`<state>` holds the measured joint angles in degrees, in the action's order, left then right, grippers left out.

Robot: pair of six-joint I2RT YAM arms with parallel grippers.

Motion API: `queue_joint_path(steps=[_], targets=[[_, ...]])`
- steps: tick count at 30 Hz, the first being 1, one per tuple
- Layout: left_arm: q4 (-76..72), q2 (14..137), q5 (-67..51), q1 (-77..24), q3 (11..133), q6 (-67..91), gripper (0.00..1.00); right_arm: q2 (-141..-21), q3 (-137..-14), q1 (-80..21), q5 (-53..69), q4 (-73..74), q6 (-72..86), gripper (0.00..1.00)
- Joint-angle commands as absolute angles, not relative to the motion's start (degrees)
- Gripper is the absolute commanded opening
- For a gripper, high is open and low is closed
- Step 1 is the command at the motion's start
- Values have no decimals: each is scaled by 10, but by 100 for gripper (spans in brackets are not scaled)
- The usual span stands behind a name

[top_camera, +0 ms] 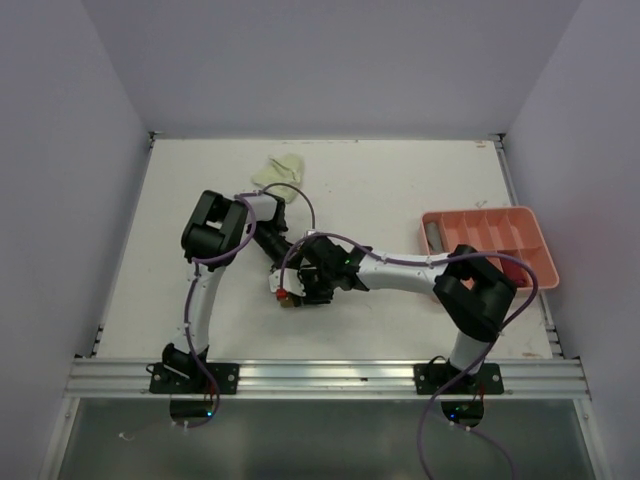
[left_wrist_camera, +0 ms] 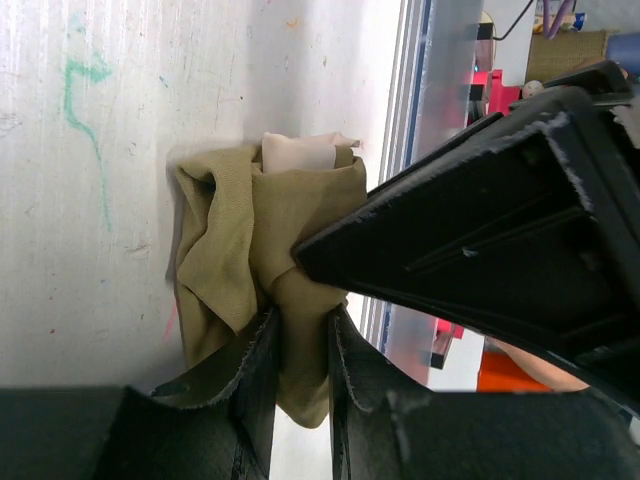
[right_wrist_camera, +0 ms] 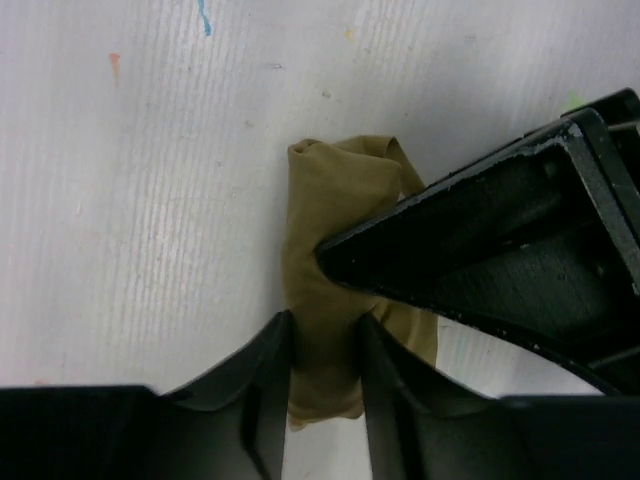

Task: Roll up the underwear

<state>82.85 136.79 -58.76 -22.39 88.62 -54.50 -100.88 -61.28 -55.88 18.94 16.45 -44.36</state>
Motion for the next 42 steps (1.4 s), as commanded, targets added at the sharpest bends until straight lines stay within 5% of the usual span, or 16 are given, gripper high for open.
queue_joint_path(steps=[1,3,8,13,21,26,35,42], targets=[[675,1398,-421,-226,873,-579,4,-1027,-607,-560,200,129,-454,32],[657,1384,-425,-224,867,-569,6,-1053,-627,-556,226,155,-441,13],[611,1318,-431,-214,845,-543,17,-1104,-661,-541,283,223,-429,0],[583,1232,-458,-178,827,-527,42,-1129,-686,-523,327,260,-425,0],[382,973,-443,-43,696,-461,53,-1198,-772,-470,429,349,-407,0],[354,808,-441,-27,579,-555,59,-1280,-869,-436,502,438,-398,0],[190,598,-301,-199,310,-588,67,-1367,-969,-411,540,502,-373,0],[88,616,-229,-308,267,-578,69,-1395,-991,-403,543,513,-367,0]])
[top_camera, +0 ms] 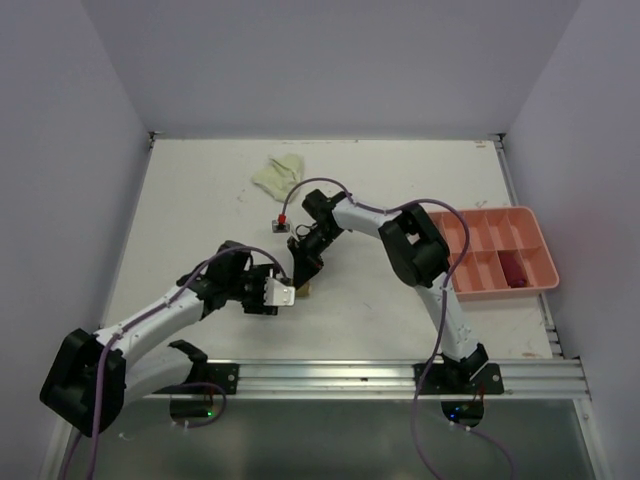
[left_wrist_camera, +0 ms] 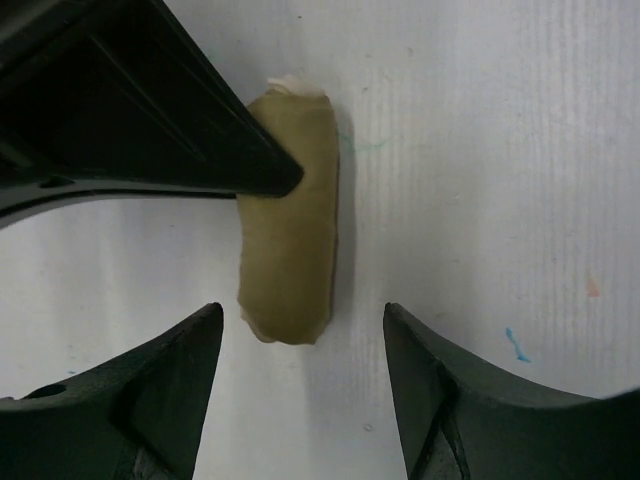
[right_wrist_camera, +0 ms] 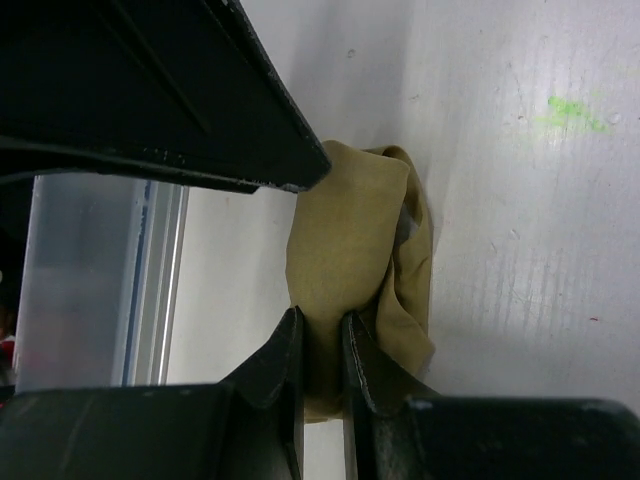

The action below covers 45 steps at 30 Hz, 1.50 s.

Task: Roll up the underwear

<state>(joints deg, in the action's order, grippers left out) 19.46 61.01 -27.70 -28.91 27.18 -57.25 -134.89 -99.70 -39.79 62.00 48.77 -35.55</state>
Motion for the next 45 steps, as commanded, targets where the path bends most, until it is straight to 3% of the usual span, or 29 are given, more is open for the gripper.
queue_joint_path(steps=[1,6,11,15,16,19,24,29,38,41,45], targets=[[81,623,-215,-316,265,-583,69,-1399,-994,-403,544,517,-367,0],[52,690,-194,-343,263,-593,68,-1406,-1001,-402,542,522,-371,0],[68,735,-200,-343,262,-614,61,-1412,-1001,-400,534,525,-379,0],[93,757,-214,-343,271,-616,42,-1412,-1008,-399,531,535,-384,0],[97,759,-217,-343,272,-616,33,-1405,-1007,-398,526,533,-382,12],[112,766,-222,-344,274,-625,19,-1348,-976,-385,505,483,-358,33],[145,784,-229,-344,291,-625,11,-1181,-817,-326,440,283,-295,49],[191,849,-237,-341,340,-613,6,-1054,-788,-276,401,258,-326,50],[378,1011,-307,-309,505,-623,2,-876,-727,-277,359,402,-475,45],[442,1080,-323,-288,568,-638,1,-844,-716,-324,292,460,-528,39],[475,1135,-340,-265,624,-631,1,-783,-673,-401,236,463,-518,40]])
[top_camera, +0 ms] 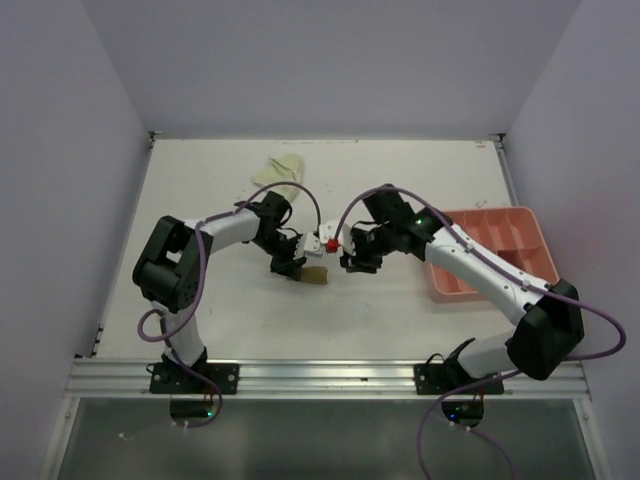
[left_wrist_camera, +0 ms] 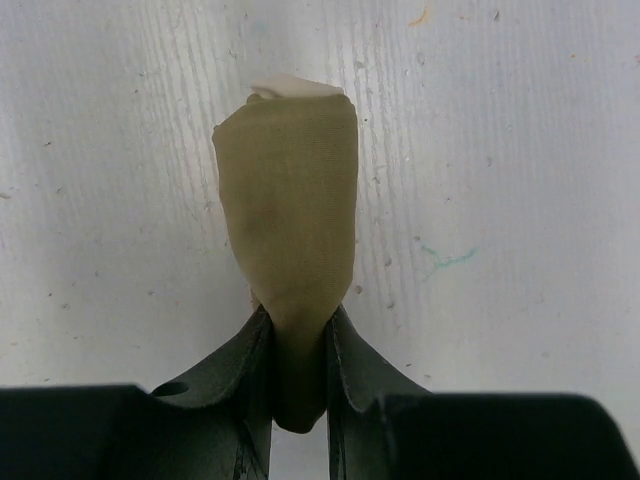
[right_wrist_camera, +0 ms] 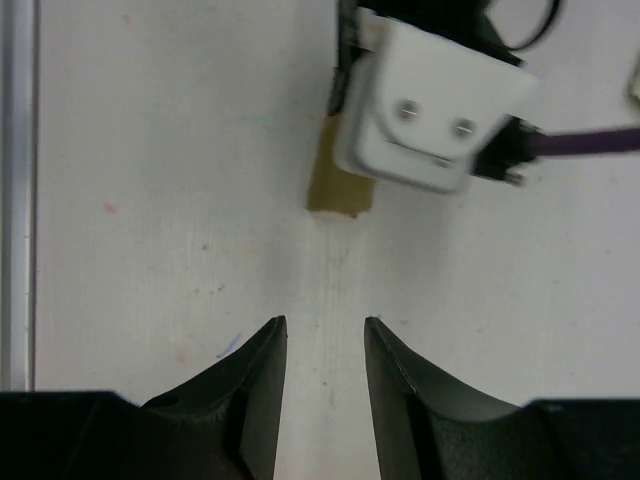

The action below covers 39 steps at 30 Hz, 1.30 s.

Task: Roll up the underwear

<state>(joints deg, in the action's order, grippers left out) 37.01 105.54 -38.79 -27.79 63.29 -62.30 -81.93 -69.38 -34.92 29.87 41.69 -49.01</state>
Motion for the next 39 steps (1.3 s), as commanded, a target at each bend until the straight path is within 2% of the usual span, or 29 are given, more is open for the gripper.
queue_joint_path(steps=[1,8,19,20,24,39], targets=[[476,1145,-340,-262,635,-630,1,-781,-669,-416,230,460,-510,41],[476,1175,-333,-260,655,-621,1,-835,-628,-557,123,346,-455,49],[482,1198,-323,-258,670,-618,0,-954,-583,-569,75,121,-446,57],[481,1199,-323,-258,670,-618,0,-960,-572,-569,68,105,-444,65],[481,1201,-323,-258,674,-617,0,-972,-555,-569,48,41,-443,68],[497,1232,-330,-251,698,-621,0,-983,-606,-567,50,56,-442,69]])
